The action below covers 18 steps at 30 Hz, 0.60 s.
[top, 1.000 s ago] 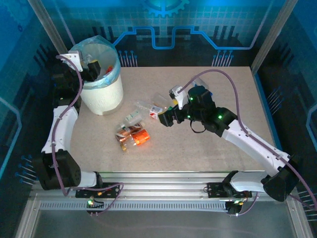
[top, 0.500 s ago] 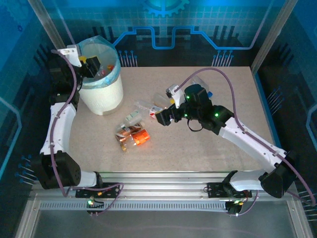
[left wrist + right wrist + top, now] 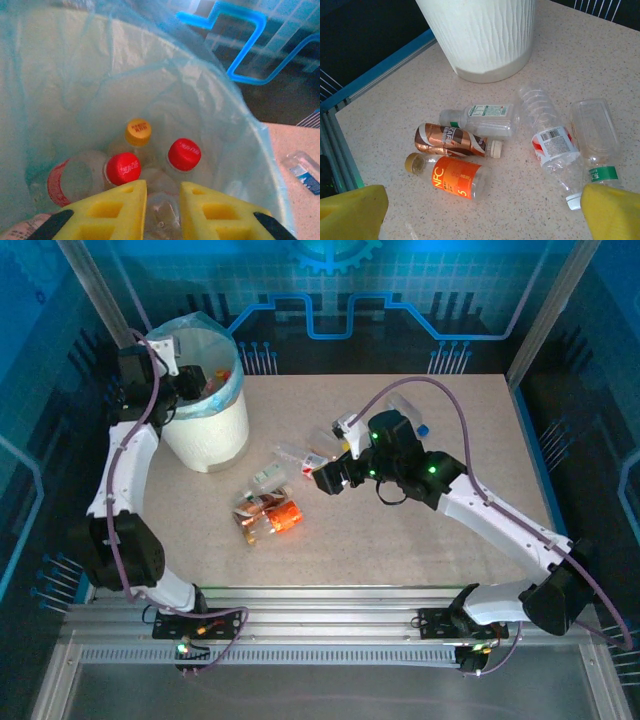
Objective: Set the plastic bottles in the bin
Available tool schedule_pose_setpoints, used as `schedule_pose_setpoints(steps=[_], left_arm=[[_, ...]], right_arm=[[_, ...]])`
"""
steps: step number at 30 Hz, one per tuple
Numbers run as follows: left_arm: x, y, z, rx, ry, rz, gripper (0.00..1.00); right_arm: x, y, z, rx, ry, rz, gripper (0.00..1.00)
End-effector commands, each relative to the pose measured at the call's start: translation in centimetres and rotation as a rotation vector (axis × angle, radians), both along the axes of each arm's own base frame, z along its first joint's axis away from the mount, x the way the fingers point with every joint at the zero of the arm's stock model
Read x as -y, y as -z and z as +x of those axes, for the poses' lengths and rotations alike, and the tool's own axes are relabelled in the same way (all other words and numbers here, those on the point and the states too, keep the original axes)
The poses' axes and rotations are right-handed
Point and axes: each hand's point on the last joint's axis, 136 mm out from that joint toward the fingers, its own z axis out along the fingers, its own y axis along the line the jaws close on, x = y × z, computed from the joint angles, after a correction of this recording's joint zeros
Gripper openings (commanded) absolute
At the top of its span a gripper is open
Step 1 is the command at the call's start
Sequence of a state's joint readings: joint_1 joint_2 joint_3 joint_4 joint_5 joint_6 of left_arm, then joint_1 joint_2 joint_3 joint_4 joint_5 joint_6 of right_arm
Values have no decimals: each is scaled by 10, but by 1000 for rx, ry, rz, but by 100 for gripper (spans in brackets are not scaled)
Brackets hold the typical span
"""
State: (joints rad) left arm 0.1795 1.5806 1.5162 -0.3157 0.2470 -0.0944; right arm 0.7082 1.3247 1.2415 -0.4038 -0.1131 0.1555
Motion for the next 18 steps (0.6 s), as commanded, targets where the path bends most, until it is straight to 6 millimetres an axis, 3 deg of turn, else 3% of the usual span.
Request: schedule_pose_setpoints(steps=[1,10,15,18], left_arm=[[5,19,4,-103,18,17,27],[3,65,17,-273,13,40,29],[-1,71,20,-308,2,54,30],[1,56,21,-282,7,37,31]], right_arm=[[-9,-13,-4,21,-40,15,100],[-7,-6,-3,19,-42,-20,100],[-9,-6,-1,19,-51,-34,100],[-10,-8,0,19,-55,-36,100]])
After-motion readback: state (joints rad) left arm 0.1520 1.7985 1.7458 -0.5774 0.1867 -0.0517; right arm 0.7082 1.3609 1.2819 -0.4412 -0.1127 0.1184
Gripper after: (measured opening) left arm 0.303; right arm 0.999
